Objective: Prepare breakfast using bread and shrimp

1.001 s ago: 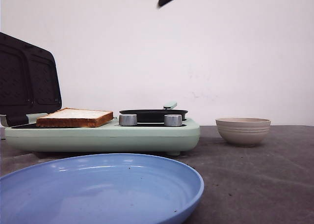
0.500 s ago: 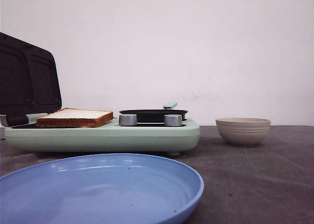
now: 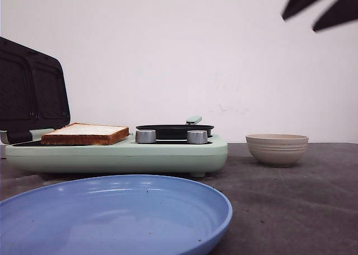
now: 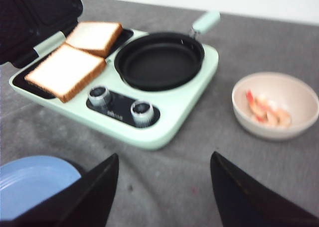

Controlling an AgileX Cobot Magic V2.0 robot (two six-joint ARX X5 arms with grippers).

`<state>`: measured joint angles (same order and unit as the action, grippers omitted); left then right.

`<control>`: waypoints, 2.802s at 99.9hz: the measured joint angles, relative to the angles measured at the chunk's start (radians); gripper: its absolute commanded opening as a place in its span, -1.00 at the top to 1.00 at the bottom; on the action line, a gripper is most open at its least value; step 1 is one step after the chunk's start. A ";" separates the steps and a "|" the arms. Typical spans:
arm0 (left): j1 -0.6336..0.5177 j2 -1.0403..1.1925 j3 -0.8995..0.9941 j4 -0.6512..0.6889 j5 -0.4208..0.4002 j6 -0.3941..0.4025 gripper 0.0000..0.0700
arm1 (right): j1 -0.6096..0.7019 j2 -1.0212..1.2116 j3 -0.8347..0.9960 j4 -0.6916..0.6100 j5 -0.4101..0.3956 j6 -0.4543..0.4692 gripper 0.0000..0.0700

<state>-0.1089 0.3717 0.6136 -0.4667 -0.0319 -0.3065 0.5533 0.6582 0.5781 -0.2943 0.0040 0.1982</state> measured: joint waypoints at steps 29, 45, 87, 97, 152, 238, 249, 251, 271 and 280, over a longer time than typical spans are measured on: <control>0.000 0.008 0.000 0.008 -0.010 -0.090 0.10 | 0.000 -0.059 -0.028 -0.008 -0.002 0.039 -0.02; 0.011 0.057 0.000 0.012 -0.015 -0.162 0.10 | 0.000 -0.058 -0.028 -0.009 -0.005 0.042 -0.02; 0.161 0.260 0.168 0.117 0.106 -0.280 0.10 | 0.000 -0.058 -0.028 -0.022 -0.012 0.042 -0.02; 0.217 0.338 0.234 0.119 0.159 -0.284 0.10 | 0.000 -0.058 -0.028 -0.023 -0.012 0.042 -0.02; 0.454 0.834 0.492 0.219 0.549 -0.450 0.11 | 0.000 -0.058 -0.028 -0.005 -0.012 0.042 -0.02; 0.454 1.118 0.496 0.436 0.630 -0.558 1.00 | 0.000 -0.057 -0.028 -0.005 -0.007 0.042 -0.02; 0.436 1.114 0.496 0.441 0.625 -0.557 1.00 | 0.000 -0.057 -0.028 -0.005 -0.006 0.042 -0.02; 0.432 1.113 0.497 0.442 0.625 -0.556 1.00 | 0.000 -0.057 -0.028 -0.005 -0.006 0.042 -0.02; 0.365 1.106 0.506 0.449 0.632 -0.539 1.00 | 0.000 -0.057 -0.028 -0.006 -0.007 0.043 -0.02; 0.321 1.105 0.509 0.450 0.637 -0.519 1.00 | 0.000 -0.057 -0.028 -0.006 -0.007 0.043 -0.02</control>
<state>0.2123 1.4769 1.1229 -0.0170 0.6056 -0.8253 0.5533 0.6010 0.5503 -0.3008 -0.0029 0.2409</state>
